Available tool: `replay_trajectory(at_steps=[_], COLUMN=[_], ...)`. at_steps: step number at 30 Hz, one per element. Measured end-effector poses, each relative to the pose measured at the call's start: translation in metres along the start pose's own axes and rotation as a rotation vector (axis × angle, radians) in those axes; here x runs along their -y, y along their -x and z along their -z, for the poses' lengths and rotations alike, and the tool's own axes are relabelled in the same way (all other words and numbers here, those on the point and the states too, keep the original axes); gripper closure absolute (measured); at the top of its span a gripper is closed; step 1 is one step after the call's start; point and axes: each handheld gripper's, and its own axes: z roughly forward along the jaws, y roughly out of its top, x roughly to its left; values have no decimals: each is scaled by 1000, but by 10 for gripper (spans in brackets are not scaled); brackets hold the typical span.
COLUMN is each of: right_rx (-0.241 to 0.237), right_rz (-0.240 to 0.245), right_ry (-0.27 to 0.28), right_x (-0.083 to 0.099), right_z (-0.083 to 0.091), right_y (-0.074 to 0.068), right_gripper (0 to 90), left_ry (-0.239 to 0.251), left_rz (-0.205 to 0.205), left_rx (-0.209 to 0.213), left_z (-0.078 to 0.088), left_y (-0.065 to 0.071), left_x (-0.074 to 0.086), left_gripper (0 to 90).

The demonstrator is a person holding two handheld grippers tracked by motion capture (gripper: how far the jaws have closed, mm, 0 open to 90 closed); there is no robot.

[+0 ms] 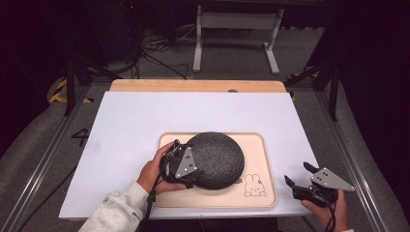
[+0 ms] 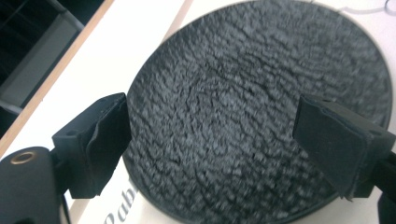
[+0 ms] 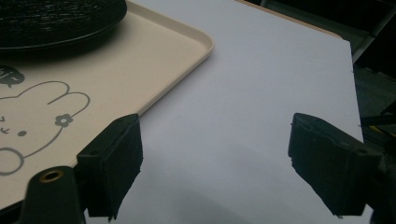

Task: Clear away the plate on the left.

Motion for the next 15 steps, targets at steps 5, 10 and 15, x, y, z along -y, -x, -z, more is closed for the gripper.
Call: replay_trajectory(at_steps=[5,10,15], right_rx=[0,6,2], right_rz=[0,0,0], right_ry=[1,11,7], right_x=[0,0,0], right_z=[0,1,1], right_y=[0,0,0], right_gripper=[179,180,180], left_ry=[-32,-64,-85], left_rz=[9,11,16], left_rx=[-10,-30,-40], left_z=[2,4,7], left_y=[-7,-12,-16], left_x=[7,14,22], left_gripper=[114,122,122])
